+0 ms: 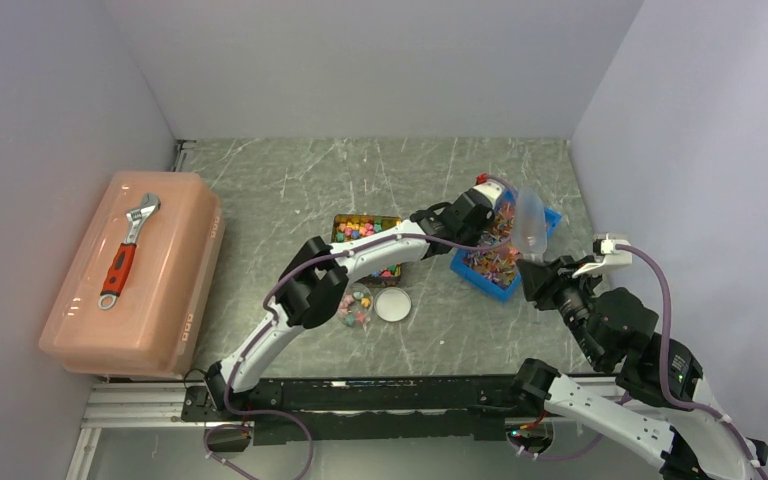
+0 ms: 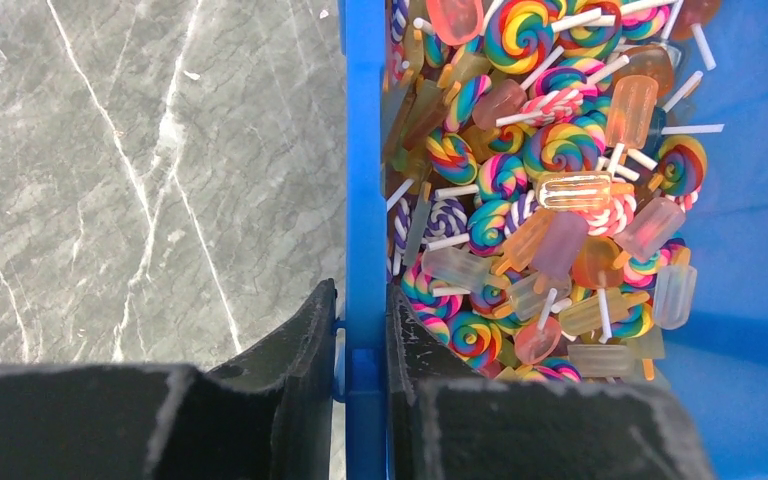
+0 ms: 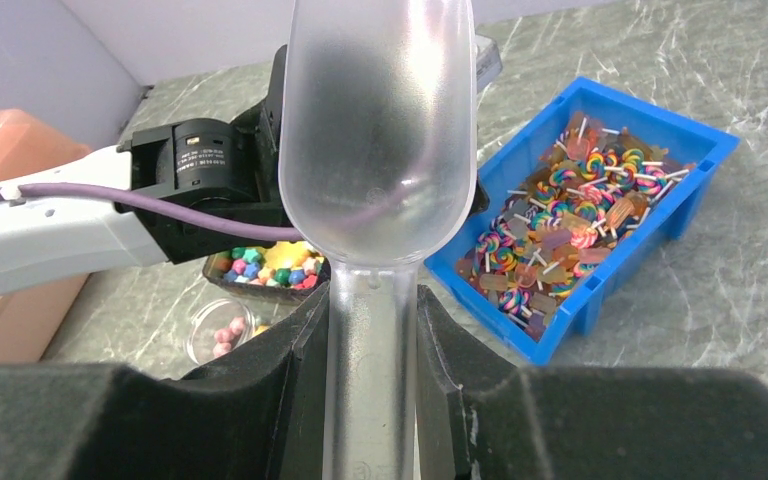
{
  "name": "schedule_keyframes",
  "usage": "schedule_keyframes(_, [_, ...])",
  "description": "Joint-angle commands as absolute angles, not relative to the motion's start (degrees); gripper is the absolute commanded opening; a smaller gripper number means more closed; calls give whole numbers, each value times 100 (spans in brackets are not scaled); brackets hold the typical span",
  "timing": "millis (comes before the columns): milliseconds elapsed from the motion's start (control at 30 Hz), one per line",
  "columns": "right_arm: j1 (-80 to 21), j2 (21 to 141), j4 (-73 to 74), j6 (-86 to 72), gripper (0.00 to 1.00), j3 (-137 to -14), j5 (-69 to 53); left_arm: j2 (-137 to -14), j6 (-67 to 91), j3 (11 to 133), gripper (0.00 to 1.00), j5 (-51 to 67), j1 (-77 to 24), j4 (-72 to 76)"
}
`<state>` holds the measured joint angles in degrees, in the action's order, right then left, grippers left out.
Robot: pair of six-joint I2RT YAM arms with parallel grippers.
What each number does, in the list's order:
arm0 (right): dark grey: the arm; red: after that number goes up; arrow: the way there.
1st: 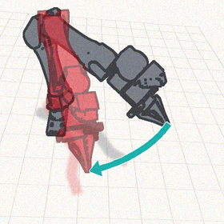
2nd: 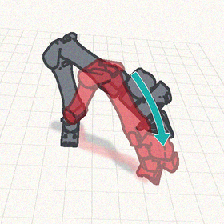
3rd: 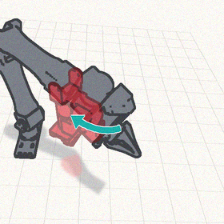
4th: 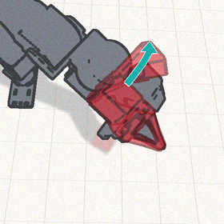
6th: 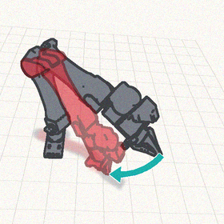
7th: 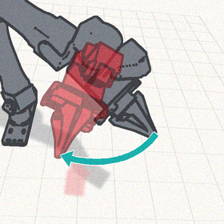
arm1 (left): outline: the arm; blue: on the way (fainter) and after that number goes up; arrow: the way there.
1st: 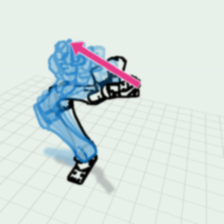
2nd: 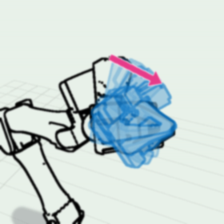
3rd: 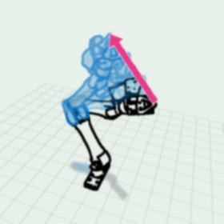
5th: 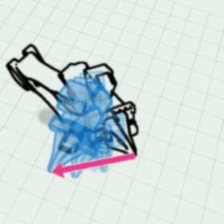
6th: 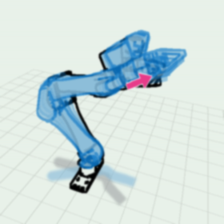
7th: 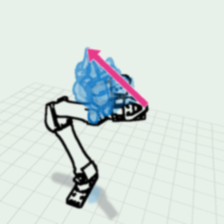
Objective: Pack the candies
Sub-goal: Move the storage box to the center of the board.
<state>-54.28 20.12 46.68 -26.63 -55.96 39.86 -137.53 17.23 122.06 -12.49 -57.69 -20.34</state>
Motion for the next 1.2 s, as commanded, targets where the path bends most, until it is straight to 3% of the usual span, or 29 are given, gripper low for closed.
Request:
schedule_keyframes(0, [-5423, 1973, 4576, -2723, 0, -5728, 3964, -13123, 2013, 11826, 0, -1544, -5720, -1963])
schedule_keyframes(600, [-5423, 2206, 4570, -2592, 0, -5671, 4024, -11531, 4006, 9890, 0, -2628, -5549, -2645])
schedule_keyframes(967, [-5423, 2440, 4988, -2700, 0, -5776, 4042, -10835, 5219, 8629, 0, -2391, -5458, -2129])
schedule_keyframes(1167, [-5423, 2572, 5137, -2760, 0, -5817, 3967, -10996, 5258, 8838, 0, -1826, -5484, -1883])
